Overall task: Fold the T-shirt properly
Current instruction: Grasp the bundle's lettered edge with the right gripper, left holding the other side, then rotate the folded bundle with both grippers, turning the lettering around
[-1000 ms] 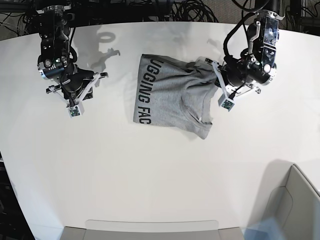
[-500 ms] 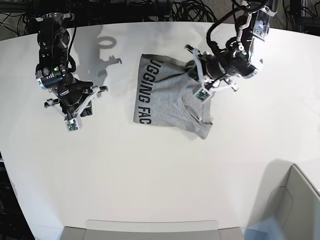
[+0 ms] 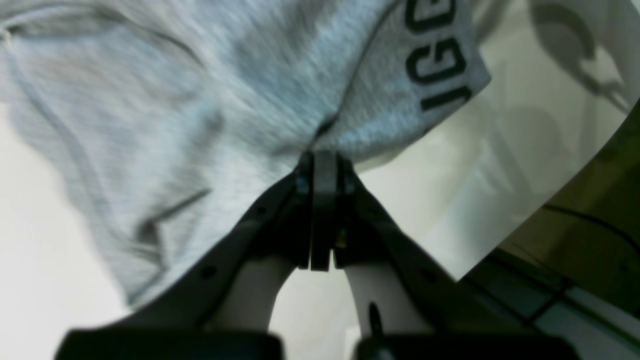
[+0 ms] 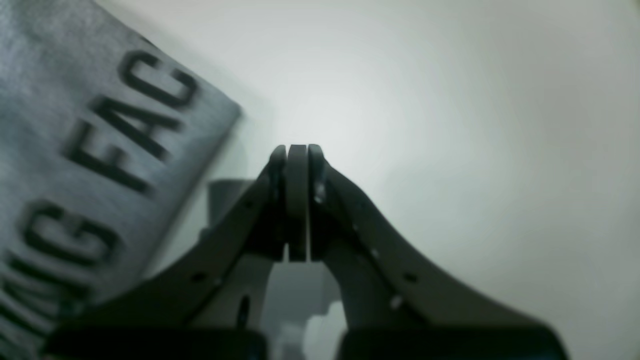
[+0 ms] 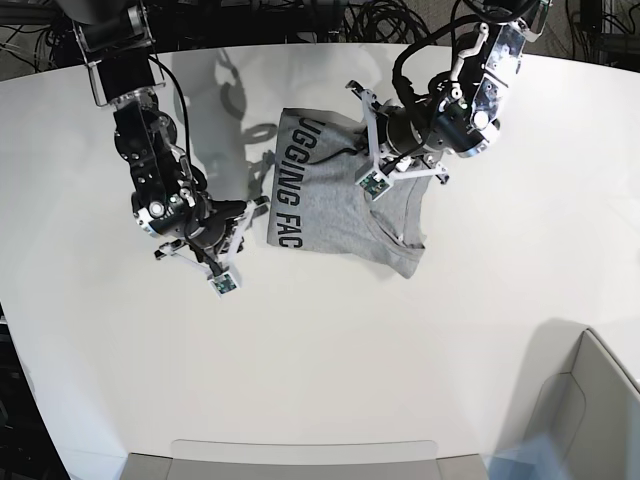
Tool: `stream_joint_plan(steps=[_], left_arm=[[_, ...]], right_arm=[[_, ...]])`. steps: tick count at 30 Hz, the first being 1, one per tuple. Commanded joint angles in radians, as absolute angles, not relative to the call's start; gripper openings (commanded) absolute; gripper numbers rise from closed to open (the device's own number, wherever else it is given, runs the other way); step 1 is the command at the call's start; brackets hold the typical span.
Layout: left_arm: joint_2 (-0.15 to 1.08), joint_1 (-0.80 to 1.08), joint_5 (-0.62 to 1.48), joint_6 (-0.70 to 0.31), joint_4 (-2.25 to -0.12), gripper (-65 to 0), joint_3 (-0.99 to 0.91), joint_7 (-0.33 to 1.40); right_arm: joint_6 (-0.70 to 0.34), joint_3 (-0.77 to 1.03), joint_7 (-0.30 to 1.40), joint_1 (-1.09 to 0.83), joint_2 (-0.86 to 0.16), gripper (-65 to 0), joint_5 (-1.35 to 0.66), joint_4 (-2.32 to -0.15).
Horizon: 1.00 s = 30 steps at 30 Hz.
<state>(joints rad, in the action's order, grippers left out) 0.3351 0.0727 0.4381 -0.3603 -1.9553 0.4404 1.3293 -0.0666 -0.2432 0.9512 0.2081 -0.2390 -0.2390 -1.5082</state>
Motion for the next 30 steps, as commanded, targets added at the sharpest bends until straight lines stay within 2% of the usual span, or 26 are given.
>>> stream_joint_plan(steps=[1, 6, 12, 19, 22, 27, 30], left_arm=[[0.343, 0.065, 0.44, -0.358, -1.949, -65.0, 0.432, 1.319], [0.341, 0.064, 0.438, -0.358, -1.897, -65.0, 0.354, 1.319], [0.343, -0.008, 0.438, -0.358, -1.81, -65.0, 0.188, 1.319], [0.3, -0.171, 0.441, -0.361, -1.613, -65.0, 0.182, 1.316], [0.298, -0.222, 0.441, -0.36, -1.55, -65.0, 0.18, 1.248], [0.298, -0.28, 0.441, -0.358, -1.469, -65.0, 0.174, 1.167], [0.305, -0.288, 0.441, -0.358, -1.488, -65.0, 0.166, 1.165]], right_arm=[[-0.067, -0.265, 0.918, 0.243, -0.232, -65.0, -0.246, -1.495], [-0.067, -0.401, 0.885, 0.28, -0.214, -65.0, -0.248, -1.388], [-0.067, -0.513, 0.888, 0.245, -0.203, -65.0, -0.252, -1.385], [-0.067, -0.641, 0.892, 0.154, -0.203, -65.0, -0.254, -1.469], [-0.065, -0.69, 0.894, 0.108, -0.203, -65.0, -0.249, -1.526], [-0.056, -0.694, 0.886, 0.054, -0.209, -65.0, -0.248, -1.589], [-0.056, -0.615, 0.886, 0.002, -0.225, -65.0, -0.248, -1.682]])
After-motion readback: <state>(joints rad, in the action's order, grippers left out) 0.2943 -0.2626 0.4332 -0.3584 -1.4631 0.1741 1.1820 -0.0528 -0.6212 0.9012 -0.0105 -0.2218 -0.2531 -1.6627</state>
